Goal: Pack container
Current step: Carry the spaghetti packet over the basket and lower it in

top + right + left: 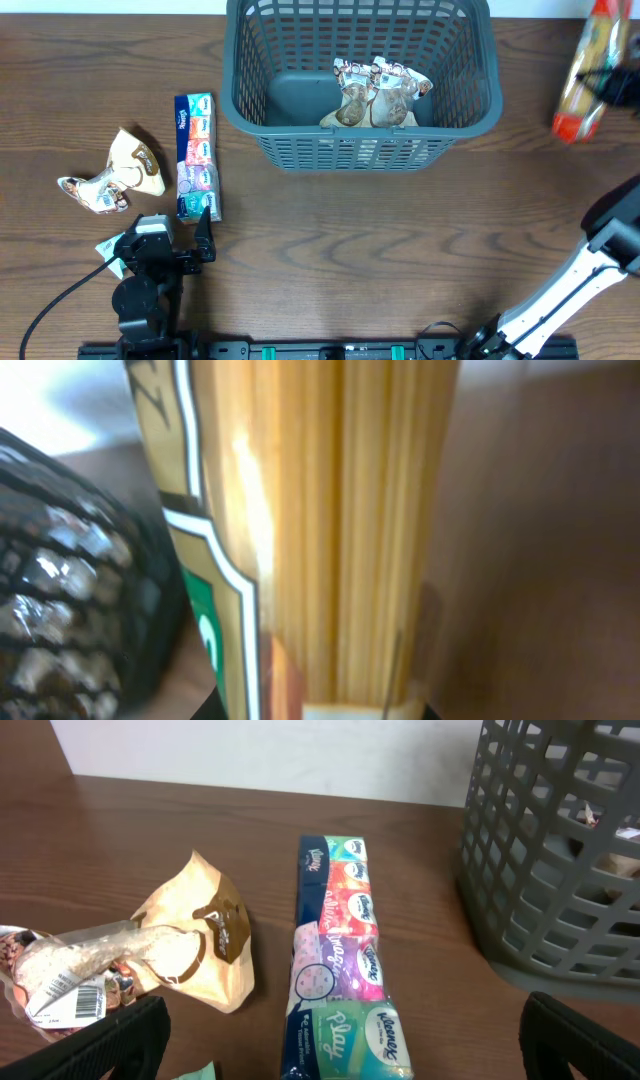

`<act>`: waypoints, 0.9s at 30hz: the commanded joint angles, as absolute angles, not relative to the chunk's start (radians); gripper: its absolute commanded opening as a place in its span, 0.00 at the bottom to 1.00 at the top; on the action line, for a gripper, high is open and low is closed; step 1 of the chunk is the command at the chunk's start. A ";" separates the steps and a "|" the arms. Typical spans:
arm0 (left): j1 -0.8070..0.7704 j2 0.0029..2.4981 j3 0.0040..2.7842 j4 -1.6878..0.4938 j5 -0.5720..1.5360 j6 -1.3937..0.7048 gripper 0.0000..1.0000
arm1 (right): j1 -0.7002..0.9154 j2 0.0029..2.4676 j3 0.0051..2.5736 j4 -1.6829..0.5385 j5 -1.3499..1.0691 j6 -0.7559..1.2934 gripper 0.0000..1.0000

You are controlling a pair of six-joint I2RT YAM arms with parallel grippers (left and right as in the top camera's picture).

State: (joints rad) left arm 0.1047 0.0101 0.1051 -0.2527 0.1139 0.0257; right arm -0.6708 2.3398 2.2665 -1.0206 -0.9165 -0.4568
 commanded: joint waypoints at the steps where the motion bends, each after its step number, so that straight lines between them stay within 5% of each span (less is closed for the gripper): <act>1: 0.110 0.004 0.080 -0.257 0.123 0.024 0.99 | -0.616 2.086 2.304 -0.914 -1.134 -0.297 0.01; 13: 0.110 0.004 0.080 -0.257 0.124 0.024 0.99 | -0.296 1.870 2.304 -0.398 -1.088 0.008 0.01; 27: 0.110 0.004 0.080 -0.257 0.123 0.025 0.99 | -0.017 1.940 2.302 -0.667 -0.970 -0.121 0.01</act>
